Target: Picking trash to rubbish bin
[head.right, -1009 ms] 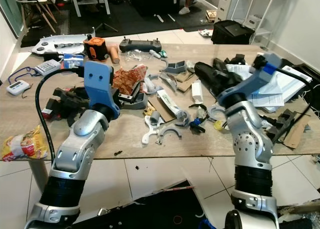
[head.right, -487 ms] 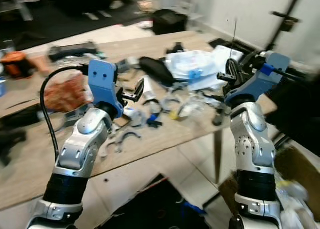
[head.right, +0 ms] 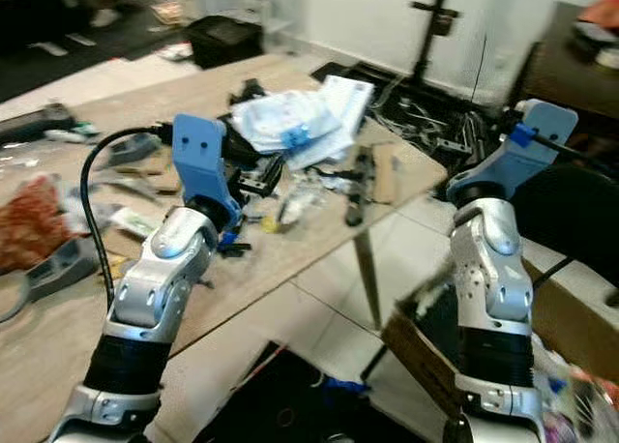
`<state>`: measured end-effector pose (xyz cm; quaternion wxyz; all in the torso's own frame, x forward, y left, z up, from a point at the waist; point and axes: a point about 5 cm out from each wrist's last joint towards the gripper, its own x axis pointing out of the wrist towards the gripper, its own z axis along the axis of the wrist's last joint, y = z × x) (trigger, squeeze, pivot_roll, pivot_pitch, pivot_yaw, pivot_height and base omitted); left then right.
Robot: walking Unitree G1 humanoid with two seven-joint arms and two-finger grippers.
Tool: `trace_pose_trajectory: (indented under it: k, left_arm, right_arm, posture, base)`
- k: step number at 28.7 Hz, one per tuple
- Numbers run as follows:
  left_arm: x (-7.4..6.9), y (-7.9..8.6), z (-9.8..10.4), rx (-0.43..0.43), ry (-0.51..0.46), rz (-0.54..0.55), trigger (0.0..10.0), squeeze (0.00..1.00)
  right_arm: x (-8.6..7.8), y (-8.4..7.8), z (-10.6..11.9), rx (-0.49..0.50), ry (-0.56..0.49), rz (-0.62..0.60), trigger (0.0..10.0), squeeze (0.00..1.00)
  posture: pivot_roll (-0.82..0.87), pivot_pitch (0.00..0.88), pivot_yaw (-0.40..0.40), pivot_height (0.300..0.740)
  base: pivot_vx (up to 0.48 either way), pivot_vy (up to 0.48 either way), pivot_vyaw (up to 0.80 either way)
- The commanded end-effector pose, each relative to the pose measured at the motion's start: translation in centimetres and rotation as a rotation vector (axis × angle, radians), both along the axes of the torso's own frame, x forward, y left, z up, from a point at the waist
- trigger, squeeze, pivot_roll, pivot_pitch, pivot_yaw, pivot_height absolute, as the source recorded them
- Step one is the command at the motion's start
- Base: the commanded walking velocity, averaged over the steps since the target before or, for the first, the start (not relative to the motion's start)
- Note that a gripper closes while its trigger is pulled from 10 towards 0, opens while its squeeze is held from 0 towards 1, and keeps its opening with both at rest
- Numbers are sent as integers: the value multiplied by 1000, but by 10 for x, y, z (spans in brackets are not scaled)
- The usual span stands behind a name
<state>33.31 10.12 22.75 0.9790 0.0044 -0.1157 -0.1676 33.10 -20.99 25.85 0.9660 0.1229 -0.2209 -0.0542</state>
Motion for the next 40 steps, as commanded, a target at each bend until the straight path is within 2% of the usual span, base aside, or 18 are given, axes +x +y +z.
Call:
trace_pose_trajectory:
  k: [1,2,4,8,13,18,29,36,40]
  left_arm:
    - [0,-3,-3,4,16,-13,10000,0]
    - [-1,-4,-4,8,18,-23,10000,0]
    - [-2,-4,-5,8,17,-29,10000,0]
    - [-5,-8,-4,9,8,-76,10000,0]
    - [-7,-10,-3,9,5,-104,10000,0]
    - [-13,-20,-7,30,24,-195,10000,0]
    - [-16,-24,-4,40,-11,-231,10000,0]
    - [-18,-26,-6,42,2,-250,10000,0]
    - [-18,-26,-5,34,7,-256,10000,0]
  right_arm:
    - [-1,-7,-6,4,19,-39,10000,0]
    - [-3,-17,-12,4,46,-115,10000,0]
    - [-4,-24,-16,0,67,-161,10000,0]
    - [-3,-30,-29,-6,135,-177,10000,0]
    - [-2,-29,-34,-12,155,-172,10000,0]
    - [-2,-29,-52,5,245,-185,10000,0]
    - [-2,-30,-55,13,259,-194,10000,0]
    - [-1,-27,-59,8,272,-186,10000,0]
    - [-2,-27,-61,0,284,-188,10000,0]
  posture:
    - [-8,118,6,740]
    - [-11,121,11,740]
    - [-11,121,11,740]
    - [-11,121,11,740]
    - [-11,121,11,740]
    - [-8,125,14,740]
    - [-8,129,15,740]
    - [-8,129,15,740]
    - [-9,133,14,740]
  base:
    - [0,0,-800]
    - [0,0,-800]
    - [0,0,-800]
    - [0,0,-800]
    - [0,0,-800]
    - [0,0,-800]
    - [0,0,-800]
    - [0,0,-800]
    - [0,0,-167]
